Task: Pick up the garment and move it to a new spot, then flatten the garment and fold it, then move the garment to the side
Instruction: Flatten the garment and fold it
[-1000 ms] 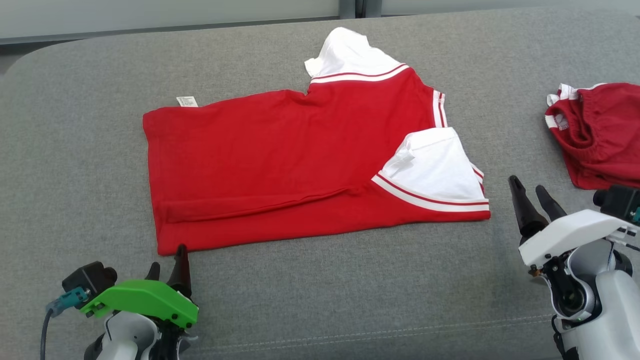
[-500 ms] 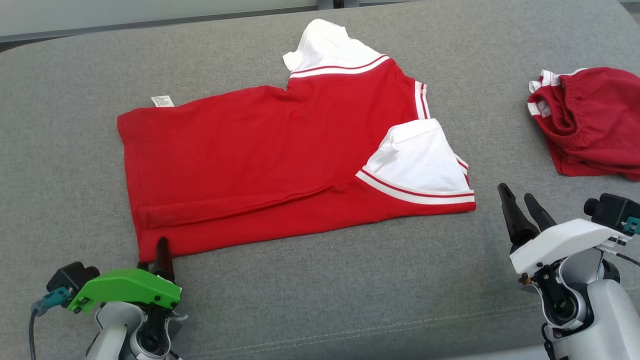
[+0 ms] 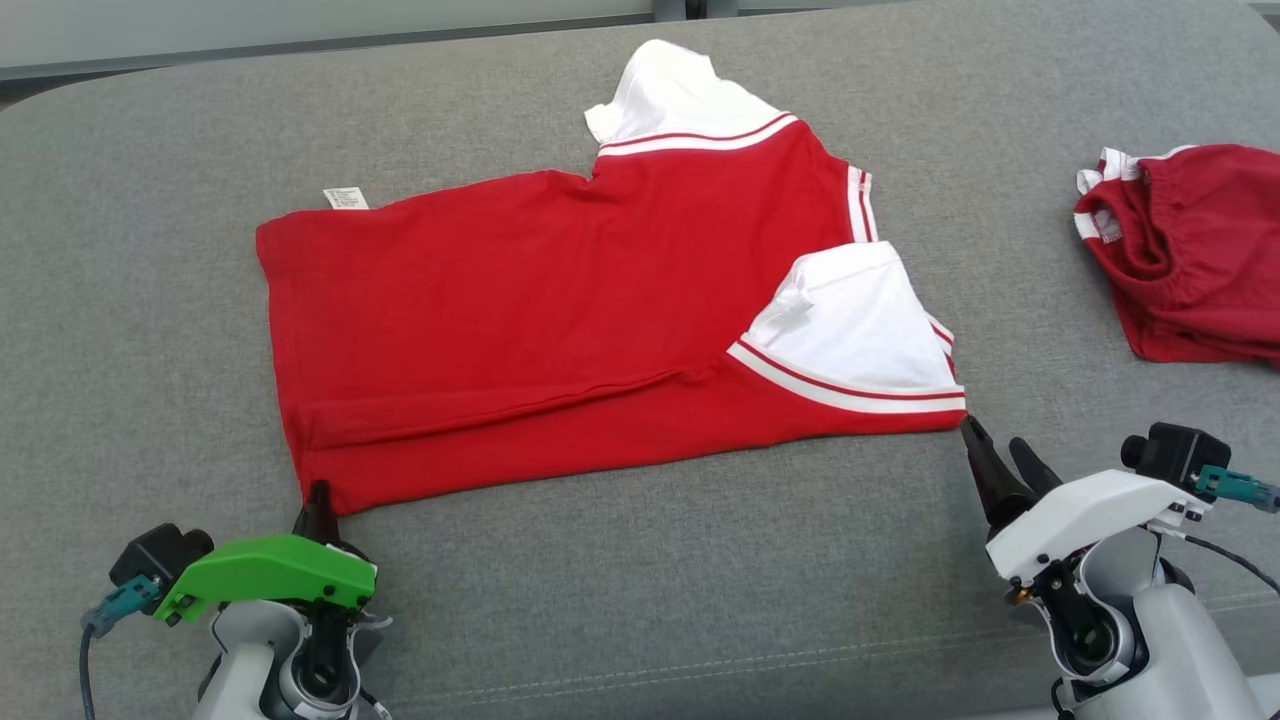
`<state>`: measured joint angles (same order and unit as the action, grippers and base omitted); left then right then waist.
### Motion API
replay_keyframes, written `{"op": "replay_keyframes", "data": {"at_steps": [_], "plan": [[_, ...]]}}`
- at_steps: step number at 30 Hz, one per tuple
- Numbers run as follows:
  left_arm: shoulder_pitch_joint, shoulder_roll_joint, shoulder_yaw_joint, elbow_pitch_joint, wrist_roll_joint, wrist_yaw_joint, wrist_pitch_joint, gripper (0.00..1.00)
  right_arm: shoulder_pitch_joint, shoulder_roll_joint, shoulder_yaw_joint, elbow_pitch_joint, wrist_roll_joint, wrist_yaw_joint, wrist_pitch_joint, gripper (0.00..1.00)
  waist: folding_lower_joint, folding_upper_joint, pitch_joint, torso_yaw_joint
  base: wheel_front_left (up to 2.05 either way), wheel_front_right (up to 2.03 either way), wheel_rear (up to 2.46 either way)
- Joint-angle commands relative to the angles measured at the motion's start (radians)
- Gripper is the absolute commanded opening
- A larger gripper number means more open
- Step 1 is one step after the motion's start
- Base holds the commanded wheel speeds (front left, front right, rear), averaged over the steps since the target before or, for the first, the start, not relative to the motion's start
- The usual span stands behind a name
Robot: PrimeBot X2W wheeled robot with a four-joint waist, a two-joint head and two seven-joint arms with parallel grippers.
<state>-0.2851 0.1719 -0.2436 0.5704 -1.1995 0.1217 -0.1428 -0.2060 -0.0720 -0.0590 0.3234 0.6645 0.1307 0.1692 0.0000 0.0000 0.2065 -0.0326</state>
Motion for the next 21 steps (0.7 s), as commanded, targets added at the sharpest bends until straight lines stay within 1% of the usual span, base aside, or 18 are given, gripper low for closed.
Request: {"op": "replay_keyframes", "data": {"at_steps": [1,3,8,18,19,20,21], "plan": [[-0.016,0.000,-0.002,-0.002,0.005,-0.009,-0.008,0.00,-0.002,0.003,-0.001,0.013,0.008,0.000,-0.009,1.00,0.0000,0.0000,0.000,0.010,0.00,0.00,0.00],[-0.015,-0.002,-0.002,-0.010,0.005,-0.017,-0.012,0.00,-0.016,0.004,0.002,0.040,0.012,0.000,-0.021,1.00,0.0000,0.0000,0.001,0.019,0.00,0.00,0.00],[-0.006,-0.007,-0.008,-0.034,0.006,-0.021,-0.008,0.00,-0.057,0.007,0.005,0.117,0.028,0.000,-0.049,1.00,0.0000,0.0000,0.007,0.039,0.00,0.00,0.00],[-0.020,-0.006,-0.028,-0.086,0.020,0.000,0.007,0.00,-0.184,-0.013,0.051,0.309,0.038,-0.001,-0.083,1.00,0.0000,0.0000,0.042,0.071,0.00,0.00,0.00],[-0.023,-0.005,-0.029,-0.091,0.021,0.002,0.007,0.00,-0.194,-0.018,0.066,0.320,0.039,-0.001,-0.085,0.55,0.0000,0.0000,0.044,0.074,0.00,0.00,0.00],[-0.025,-0.004,-0.028,-0.096,0.022,0.003,0.005,0.00,-0.203,-0.022,0.077,0.326,0.043,-0.001,-0.094,0.32,0.0000,0.0000,0.046,0.076,0.00,0.00,0.00],[-0.026,-0.003,-0.027,-0.100,0.024,0.002,0.003,0.00,-0.211,-0.025,0.088,0.330,0.047,-0.001,-0.101,0.14,0.0000,0.0000,0.047,0.078,0.00,0.00,0.00]]}}
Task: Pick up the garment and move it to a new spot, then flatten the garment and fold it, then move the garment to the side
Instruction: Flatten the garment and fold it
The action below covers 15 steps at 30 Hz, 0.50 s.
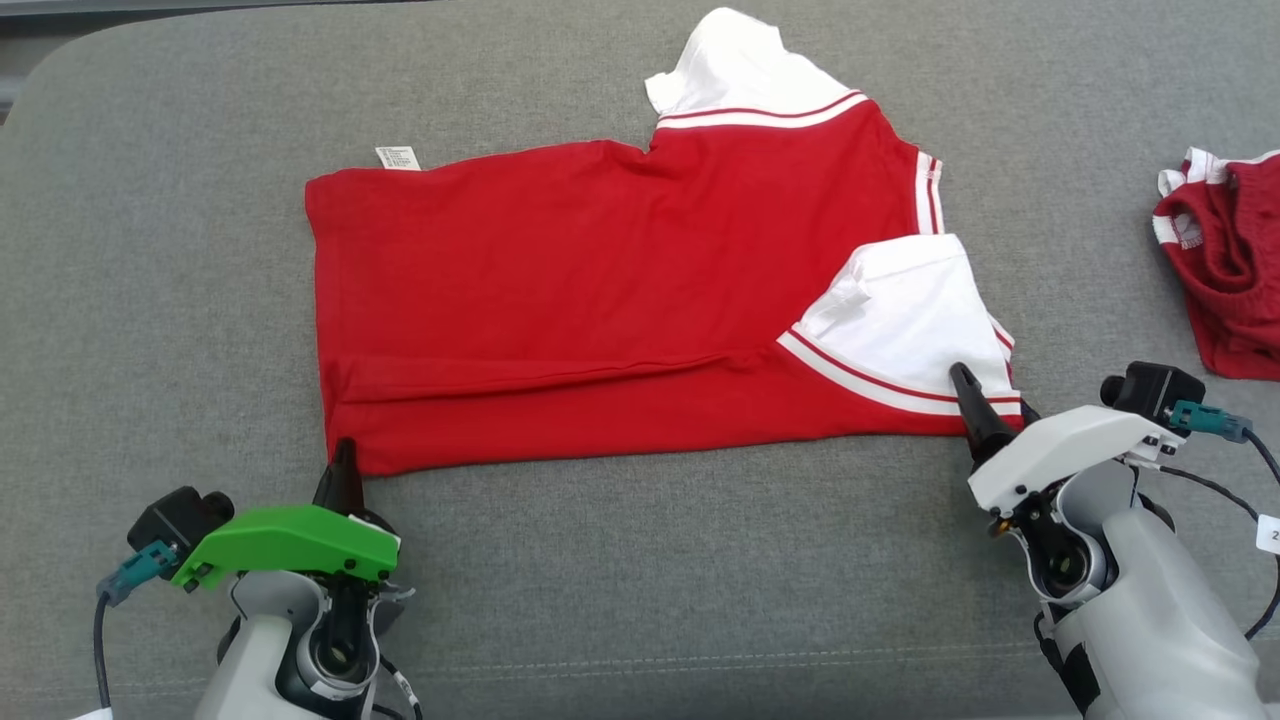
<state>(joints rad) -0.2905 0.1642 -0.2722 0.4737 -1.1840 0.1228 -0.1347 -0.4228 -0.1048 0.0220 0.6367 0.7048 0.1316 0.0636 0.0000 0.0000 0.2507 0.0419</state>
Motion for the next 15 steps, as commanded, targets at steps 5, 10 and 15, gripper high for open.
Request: {"op": "replay_keyframes", "data": {"at_steps": [5,10,15], "plan": [[-0.013,0.012,0.006,-0.034,0.008,-0.008,-0.012,0.00,-0.024,-0.022,0.048,-0.004,0.056,-0.001,-0.025,0.00,0.0000,0.0000,-0.004,0.001,0.00,0.00,0.00],[-0.004,0.021,0.013,-0.074,0.004,-0.011,-0.016,0.00,-0.037,-0.052,0.061,-0.041,0.121,-0.001,-0.015,0.00,0.0000,0.0000,-0.017,-0.007,0.00,0.00,0.00],[0.020,0.032,0.010,-0.132,0.011,0.002,-0.012,0.00,-0.032,-0.092,0.056,-0.075,0.149,-0.001,0.025,0.00,0.0000,0.0000,-0.030,-0.015,0.00,0.00,0.00]]}}
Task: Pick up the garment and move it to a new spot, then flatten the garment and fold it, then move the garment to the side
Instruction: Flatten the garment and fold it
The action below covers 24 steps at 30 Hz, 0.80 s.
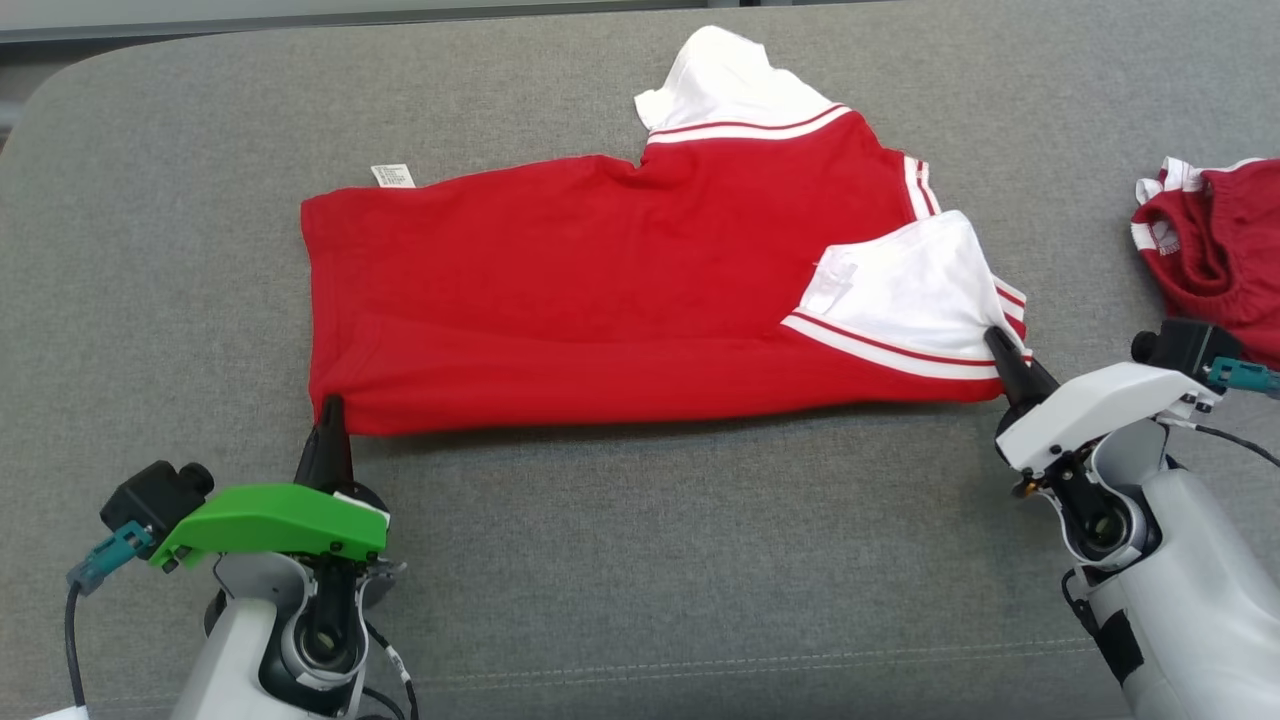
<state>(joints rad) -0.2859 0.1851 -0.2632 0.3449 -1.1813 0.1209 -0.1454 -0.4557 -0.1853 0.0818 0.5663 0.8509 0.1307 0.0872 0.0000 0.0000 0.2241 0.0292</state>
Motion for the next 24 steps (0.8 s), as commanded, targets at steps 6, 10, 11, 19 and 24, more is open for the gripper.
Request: {"op": "replay_keyframes", "data": {"at_steps": [6,10,11,19,24], "plan": [[0.077,0.017,-0.016,-0.081,0.017,0.022,0.010,0.00,0.041,-0.046,-0.021,-0.047,-0.004,0.000,0.040,0.00,0.0000,0.0000,-0.012,-0.003,0.00,0.00,0.00],[0.151,0.017,-0.036,-0.132,0.022,0.042,0.016,0.00,0.103,-0.062,-0.048,-0.090,-0.014,0.000,0.051,0.00,0.0000,0.0000,-0.018,0.002,0.00,0.00,0.00],[0.170,0.014,-0.038,-0.139,0.020,0.048,0.014,0.00,0.121,-0.063,-0.057,-0.100,-0.016,0.000,0.052,0.00,0.0000,0.0000,-0.020,0.004,0.00,0.00,0.00],[0.263,0.004,-0.048,-0.092,0.021,0.075,-0.004,0.00,0.257,-0.026,-0.108,-0.167,-0.035,-0.001,0.065,0.00,0.0000,0.0000,-0.032,0.000,0.00,0.00,0.00],[0.256,-0.008,-0.058,-0.034,0.022,0.063,-0.008,0.00,0.295,-0.009,-0.128,-0.158,-0.077,-0.001,0.067,0.00,0.0000,0.0000,-0.039,-0.005,0.00,0.00,0.00]]}}
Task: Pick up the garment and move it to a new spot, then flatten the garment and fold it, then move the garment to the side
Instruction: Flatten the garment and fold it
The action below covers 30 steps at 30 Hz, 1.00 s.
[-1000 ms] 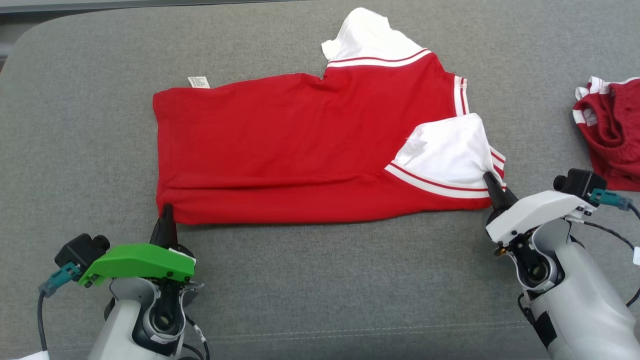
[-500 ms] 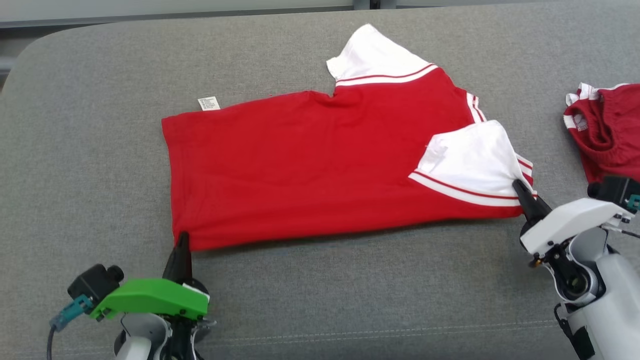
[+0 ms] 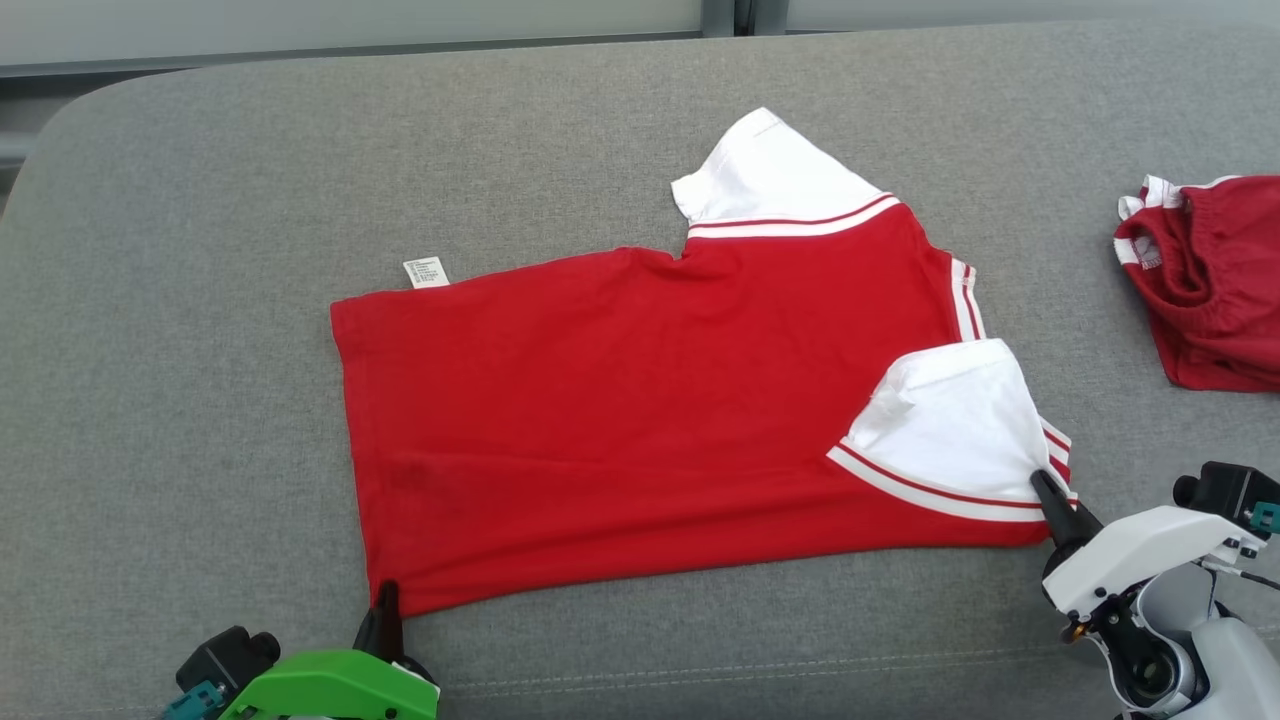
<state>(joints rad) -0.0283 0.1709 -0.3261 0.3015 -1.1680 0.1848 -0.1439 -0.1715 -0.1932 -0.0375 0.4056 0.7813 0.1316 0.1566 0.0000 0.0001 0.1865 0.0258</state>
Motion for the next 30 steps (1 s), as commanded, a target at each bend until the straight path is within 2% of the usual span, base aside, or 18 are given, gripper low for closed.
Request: {"op": "replay_keyframes", "data": {"at_steps": [1,5,7,8,9,10,11,22,30], "plan": [[-0.006,0.005,0.004,0.022,0.011,-0.003,-0.011,0.00,0.014,0.005,-0.012,0.005,-0.012,-0.002,0.001,0.00,0.0000,-0.0001,-0.003,-0.003,0.00,0.00,0.00],[-0.022,0.002,0.002,0.079,0.016,-0.004,-0.016,0.00,0.013,0.023,-0.020,0.023,-0.035,-0.002,0.003,0.00,0.0000,-0.0001,-0.008,-0.011,0.00,0.00,0.00],[-0.023,0.005,0.001,0.093,0.018,-0.004,-0.016,0.00,0.010,0.024,-0.028,0.033,-0.048,-0.002,-0.002,0.45,0.0000,-0.0001,-0.012,-0.010,0.00,0.00,0.00],[-0.022,0.007,0.002,0.100,0.017,0.000,-0.013,0.25,0.011,0.025,-0.029,0.036,-0.052,-0.002,-0.004,0.78,0.0000,-0.0001,-0.014,-0.010,0.00,0.00,0.00],[-0.022,0.012,0.001,0.105,0.019,0.004,-0.011,0.48,0.013,0.027,-0.029,0.038,-0.056,-0.001,-0.004,1.00,0.0000,-0.0001,-0.017,-0.010,0.00,0.00,0.00],[-0.021,0.017,0.000,0.110,0.021,0.010,-0.011,0.78,0.017,0.025,-0.033,0.038,-0.058,-0.001,-0.006,1.00,0.0000,-0.0001,-0.019,-0.010,0.00,0.00,0.00],[-0.020,0.023,-0.003,0.114,0.024,0.015,-0.008,1.00,0.023,0.021,-0.036,0.036,-0.060,-0.001,-0.008,1.00,0.0000,-0.0001,-0.021,-0.011,0.00,0.00,0.00],[-0.046,0.105,-0.020,0.036,0.109,0.039,-0.031,1.00,0.043,-0.013,-0.081,-0.050,-0.088,-0.001,-0.012,1.00,0.0000,-0.0001,-0.044,-0.021,0.00,0.00,0.00],[-0.136,0.169,-0.050,-0.018,0.167,0.060,0.022,1.00,0.024,-0.008,-0.092,-0.160,-0.116,-0.001,0.038,1.00,0.0000,-0.0001,-0.050,-0.032,0.00,0.00,0.00]]}}
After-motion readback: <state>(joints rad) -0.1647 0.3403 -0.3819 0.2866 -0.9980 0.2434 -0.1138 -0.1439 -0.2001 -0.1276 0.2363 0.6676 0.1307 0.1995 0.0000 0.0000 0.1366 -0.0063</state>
